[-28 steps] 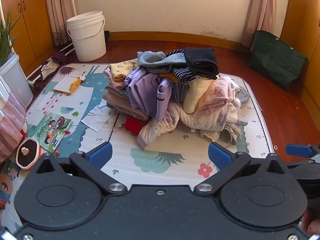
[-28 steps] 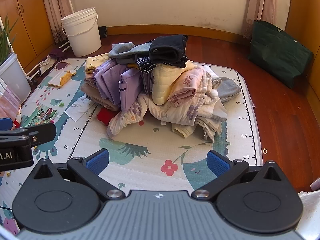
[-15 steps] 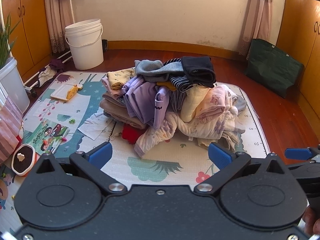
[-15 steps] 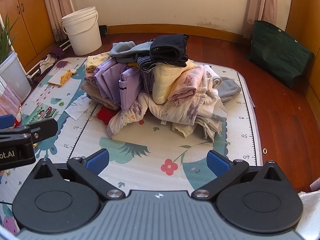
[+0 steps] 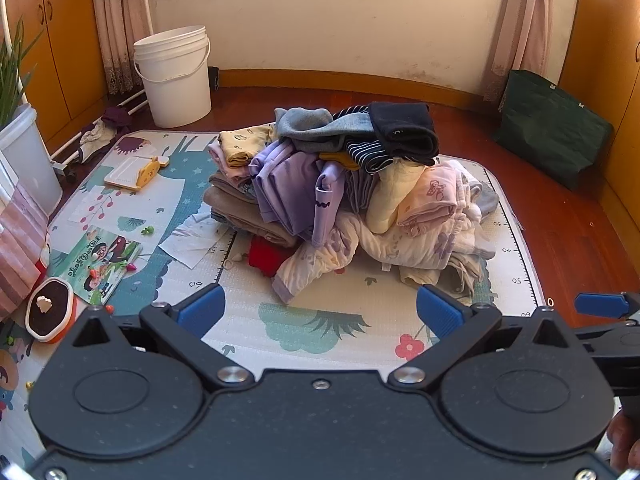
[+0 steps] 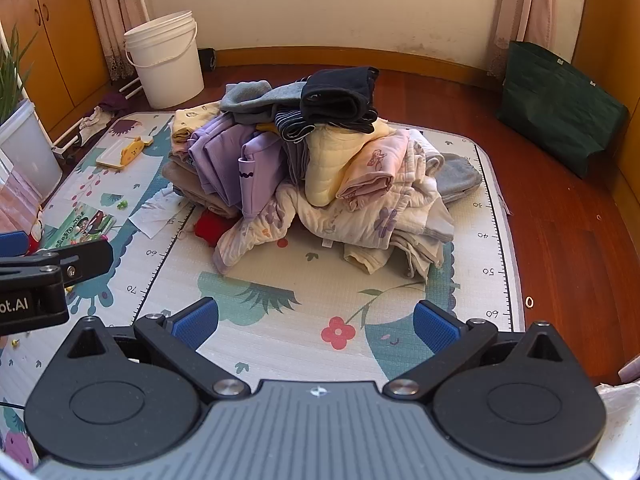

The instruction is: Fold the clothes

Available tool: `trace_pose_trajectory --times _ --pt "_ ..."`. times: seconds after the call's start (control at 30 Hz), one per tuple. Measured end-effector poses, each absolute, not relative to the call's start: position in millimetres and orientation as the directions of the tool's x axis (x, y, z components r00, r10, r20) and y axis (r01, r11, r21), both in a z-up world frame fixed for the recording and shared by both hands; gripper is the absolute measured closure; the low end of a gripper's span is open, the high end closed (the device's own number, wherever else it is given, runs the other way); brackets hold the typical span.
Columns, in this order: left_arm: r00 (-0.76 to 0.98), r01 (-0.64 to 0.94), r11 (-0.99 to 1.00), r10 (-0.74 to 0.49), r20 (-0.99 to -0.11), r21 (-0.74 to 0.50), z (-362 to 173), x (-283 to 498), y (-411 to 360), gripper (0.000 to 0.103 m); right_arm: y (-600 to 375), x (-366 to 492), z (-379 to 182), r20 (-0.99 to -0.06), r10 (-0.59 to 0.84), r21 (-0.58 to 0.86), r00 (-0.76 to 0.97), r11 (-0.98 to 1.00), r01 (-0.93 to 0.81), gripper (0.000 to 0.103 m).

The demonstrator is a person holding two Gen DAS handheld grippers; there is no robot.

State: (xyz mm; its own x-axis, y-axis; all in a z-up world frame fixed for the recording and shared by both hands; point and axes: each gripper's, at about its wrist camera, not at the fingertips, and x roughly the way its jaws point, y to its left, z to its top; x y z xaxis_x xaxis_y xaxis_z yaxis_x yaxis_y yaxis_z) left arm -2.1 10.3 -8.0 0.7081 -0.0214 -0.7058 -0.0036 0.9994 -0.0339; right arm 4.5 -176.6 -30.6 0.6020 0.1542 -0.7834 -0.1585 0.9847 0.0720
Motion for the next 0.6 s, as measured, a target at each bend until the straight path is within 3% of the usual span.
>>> trace_pose_trajectory --times 0.6 --pt "0.697 -0.012 0.999 -0.018 -0.716 -0.037 -7.5 1.3 10.2 0.0 -176.7 3.3 -33.7 -0.782 0.153 0.071 0.605 0.985 -0.157 0.0"
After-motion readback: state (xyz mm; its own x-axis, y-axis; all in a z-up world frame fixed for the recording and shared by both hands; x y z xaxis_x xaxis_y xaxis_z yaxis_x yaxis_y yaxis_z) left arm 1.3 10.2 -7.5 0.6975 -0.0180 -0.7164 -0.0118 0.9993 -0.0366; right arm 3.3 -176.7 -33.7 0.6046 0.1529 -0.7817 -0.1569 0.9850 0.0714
